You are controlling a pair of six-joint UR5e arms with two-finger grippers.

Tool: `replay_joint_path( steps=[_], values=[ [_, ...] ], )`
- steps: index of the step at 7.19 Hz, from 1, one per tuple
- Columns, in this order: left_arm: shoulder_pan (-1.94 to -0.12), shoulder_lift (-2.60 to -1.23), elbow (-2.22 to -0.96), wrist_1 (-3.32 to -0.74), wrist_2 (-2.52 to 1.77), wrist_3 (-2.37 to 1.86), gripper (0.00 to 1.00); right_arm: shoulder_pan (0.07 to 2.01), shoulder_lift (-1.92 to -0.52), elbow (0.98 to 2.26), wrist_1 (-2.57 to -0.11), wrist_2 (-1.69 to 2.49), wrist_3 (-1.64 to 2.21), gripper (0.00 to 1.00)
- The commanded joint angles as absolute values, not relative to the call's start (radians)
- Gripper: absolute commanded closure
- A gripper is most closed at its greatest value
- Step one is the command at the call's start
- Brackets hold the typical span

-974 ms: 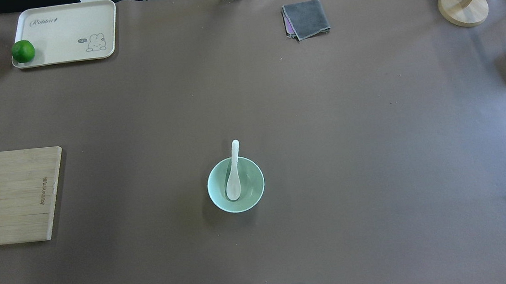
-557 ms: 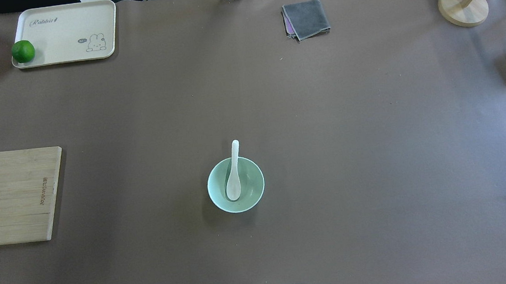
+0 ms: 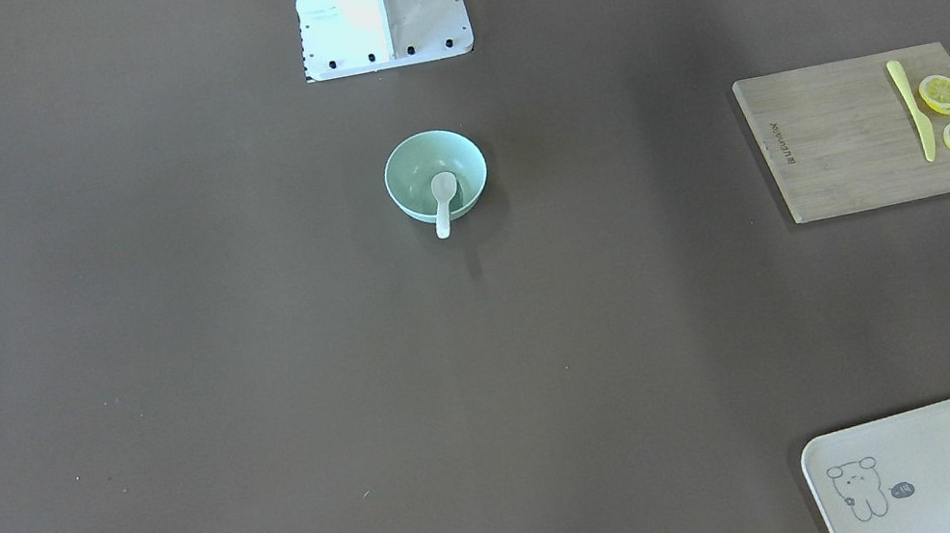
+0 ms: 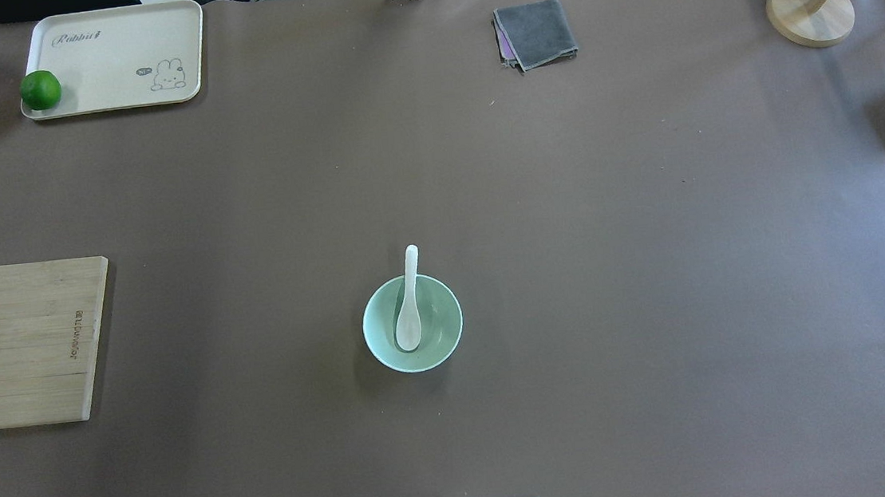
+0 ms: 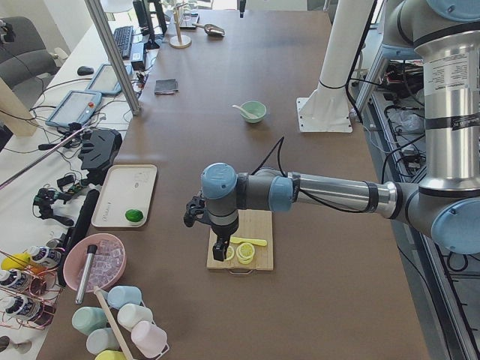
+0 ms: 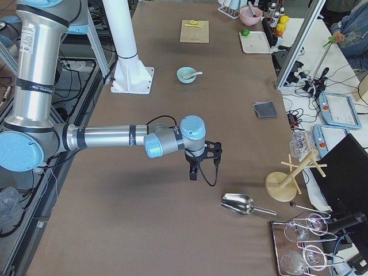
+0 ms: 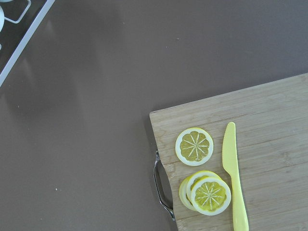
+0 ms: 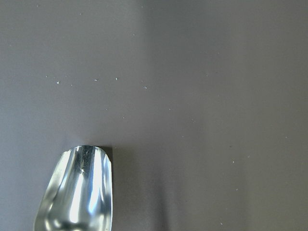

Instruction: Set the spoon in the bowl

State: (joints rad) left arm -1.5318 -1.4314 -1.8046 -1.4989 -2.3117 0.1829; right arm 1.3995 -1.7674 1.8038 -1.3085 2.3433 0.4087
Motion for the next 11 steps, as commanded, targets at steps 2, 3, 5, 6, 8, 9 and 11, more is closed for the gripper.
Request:
replay_joint_path(
  steps=[2, 3, 5, 6, 8, 9, 11],
  values=[
    [-1.532, -1.431, -1.779, -1.5, -2.316, 0.184, 0.02, 1.419, -1.737, 1.796, -1.308, 2.356, 0.399, 0.0],
    [-1.532, -1.431, -1.779, -1.5, -2.316, 0.186, 0.02, 1.443, -1.732, 1.799, -1.308, 2.364, 0.397, 0.0],
    [-1.532, -1.431, -1.781, -1.5, -2.318, 0.186, 0.02, 1.45, -1.735, 1.809, -1.325, 2.362, 0.349, 0.0],
    [-1.532, -1.431, -1.795, -1.499, -2.318, 0.186, 0.02, 1.459, -1.733, 1.812, -1.369, 2.362, 0.286, 0.0],
    [-1.534, -1.43, -1.798, -1.496, -2.379, 0.186, 0.02, 1.463, -1.729, 1.822, -1.393, 2.364, 0.268, 0.0],
    [-1.534, -1.428, -1.796, -1.496, -2.387, 0.186, 0.02, 1.462, -1.729, 1.833, -1.396, 2.365, 0.258, 0.0],
    [-1.532, -1.43, -1.795, -1.496, -2.388, 0.186, 0.02, 1.465, -1.732, 1.833, -1.396, 2.365, 0.253, 0.0]
  ],
)
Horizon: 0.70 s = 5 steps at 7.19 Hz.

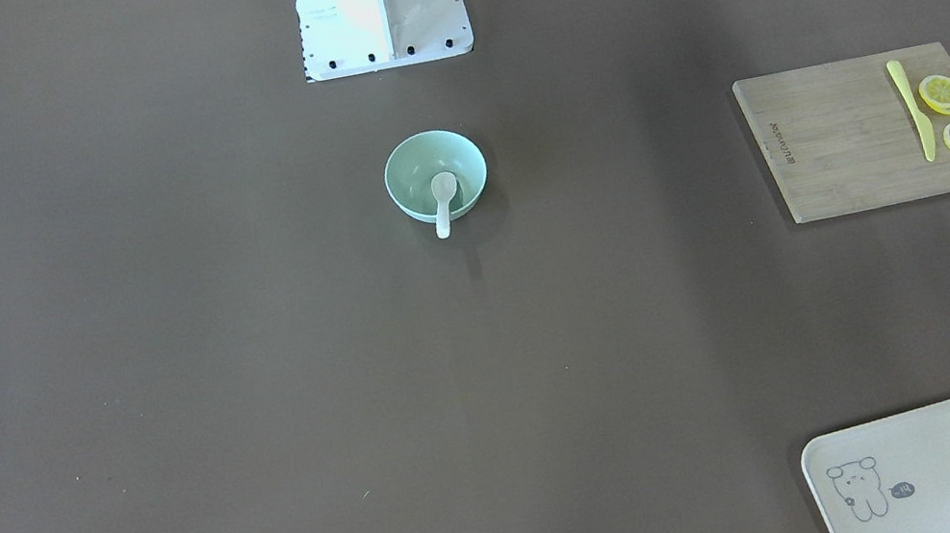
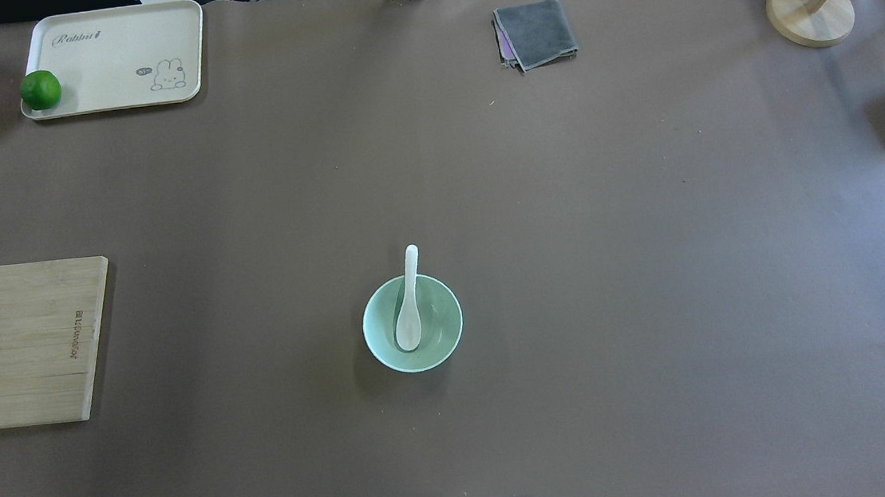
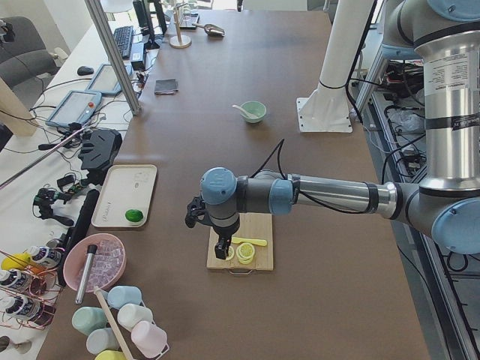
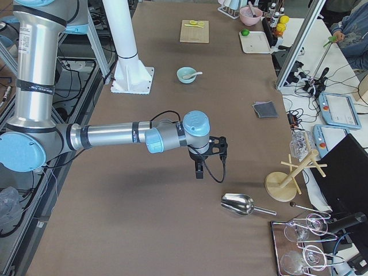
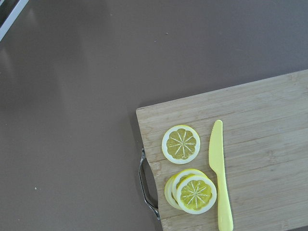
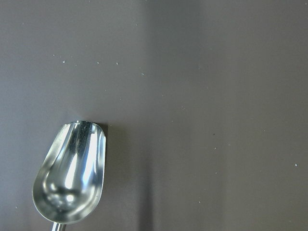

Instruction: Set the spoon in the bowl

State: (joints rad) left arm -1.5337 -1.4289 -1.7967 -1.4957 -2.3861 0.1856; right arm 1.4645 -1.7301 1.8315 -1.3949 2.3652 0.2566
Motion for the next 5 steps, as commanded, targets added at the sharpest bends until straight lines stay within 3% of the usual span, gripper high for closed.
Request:
replay_joint_path(
  steps=[1, 5],
  values=[
    [-1.532, -1.431, -1.79, -1.497, -2.388, 0.186, 0.02, 1.465, -1.733, 1.833, -1.396, 2.365, 0.253, 0.0],
    [-1.532, -1.433, -1.798, -1.499, -2.388, 0.186, 0.02, 1.466, -1.74, 1.833, -1.394, 2.364, 0.242, 0.0]
  ],
)
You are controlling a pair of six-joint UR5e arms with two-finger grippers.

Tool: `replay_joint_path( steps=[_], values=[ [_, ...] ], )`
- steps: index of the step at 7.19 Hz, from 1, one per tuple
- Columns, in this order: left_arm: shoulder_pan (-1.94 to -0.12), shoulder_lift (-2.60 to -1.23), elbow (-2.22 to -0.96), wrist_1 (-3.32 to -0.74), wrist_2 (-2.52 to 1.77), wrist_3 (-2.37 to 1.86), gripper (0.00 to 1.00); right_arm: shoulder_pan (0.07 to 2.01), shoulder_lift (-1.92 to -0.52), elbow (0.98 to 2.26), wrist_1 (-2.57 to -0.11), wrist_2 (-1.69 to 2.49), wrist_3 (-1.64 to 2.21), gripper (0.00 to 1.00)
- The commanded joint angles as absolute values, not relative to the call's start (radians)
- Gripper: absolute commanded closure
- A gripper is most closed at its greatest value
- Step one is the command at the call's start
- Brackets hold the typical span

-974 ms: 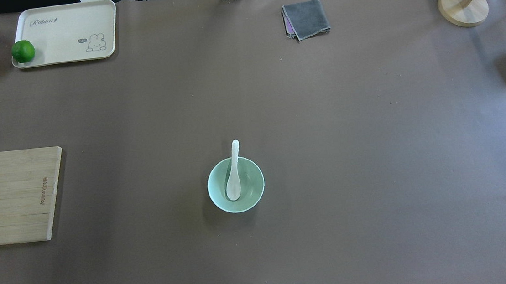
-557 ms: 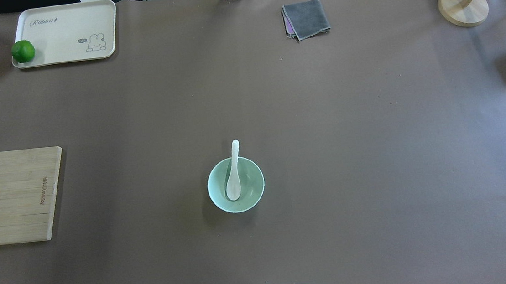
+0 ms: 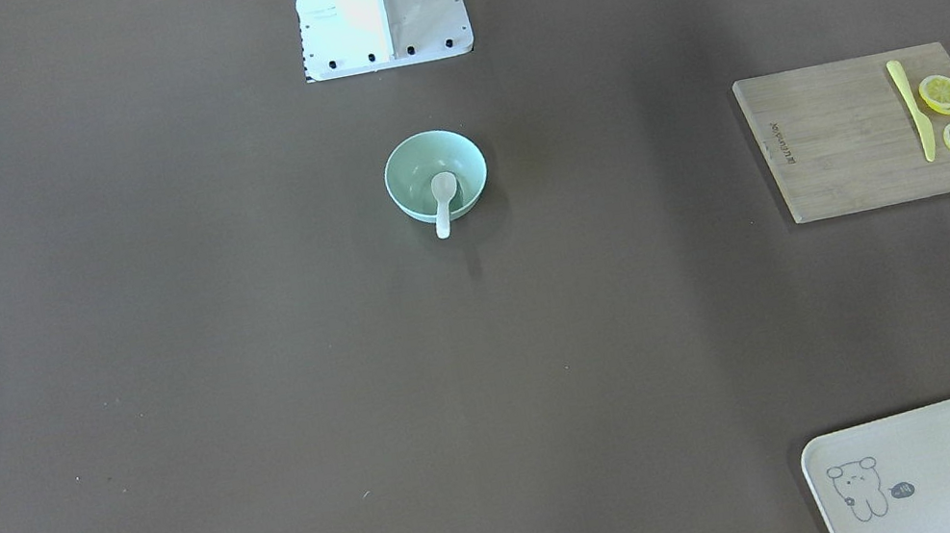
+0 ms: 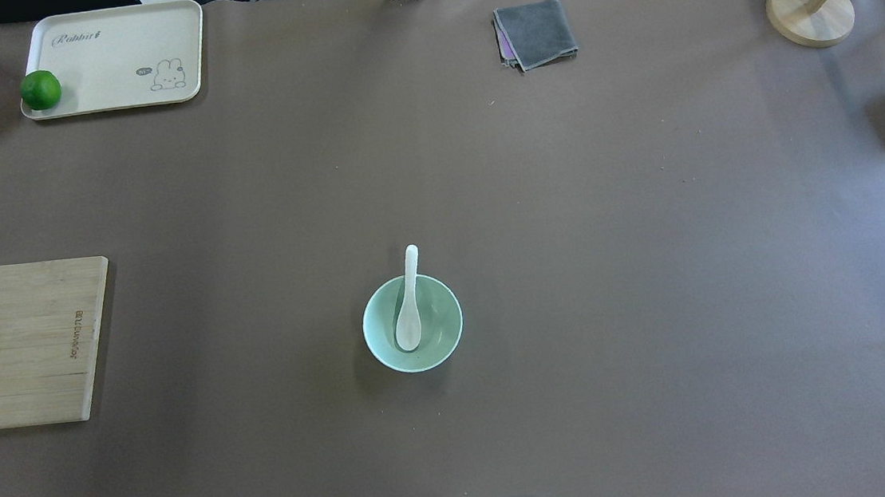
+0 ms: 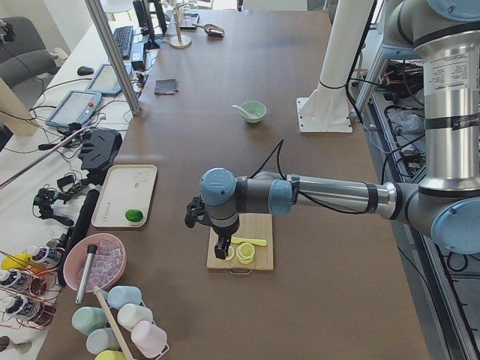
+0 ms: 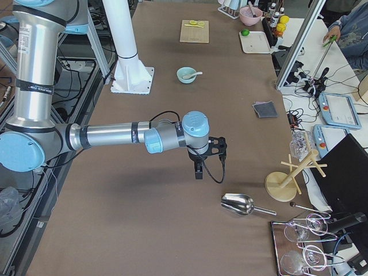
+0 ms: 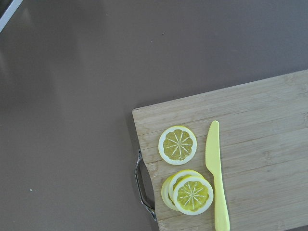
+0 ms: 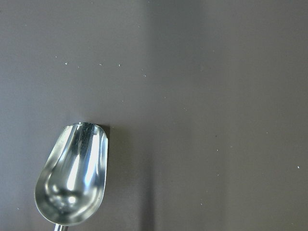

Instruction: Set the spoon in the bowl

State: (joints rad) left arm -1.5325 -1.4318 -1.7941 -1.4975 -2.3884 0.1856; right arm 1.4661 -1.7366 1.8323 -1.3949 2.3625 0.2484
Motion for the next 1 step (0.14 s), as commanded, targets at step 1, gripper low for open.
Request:
replay_joint_path(
  steps=[1],
  values=[
    [-1.532, -1.433, -1.798, -1.499, -2.388, 0.187, 0.02, 1.474, -1.74, 1.833, -1.394, 2.364, 0.241, 0.0]
  ],
)
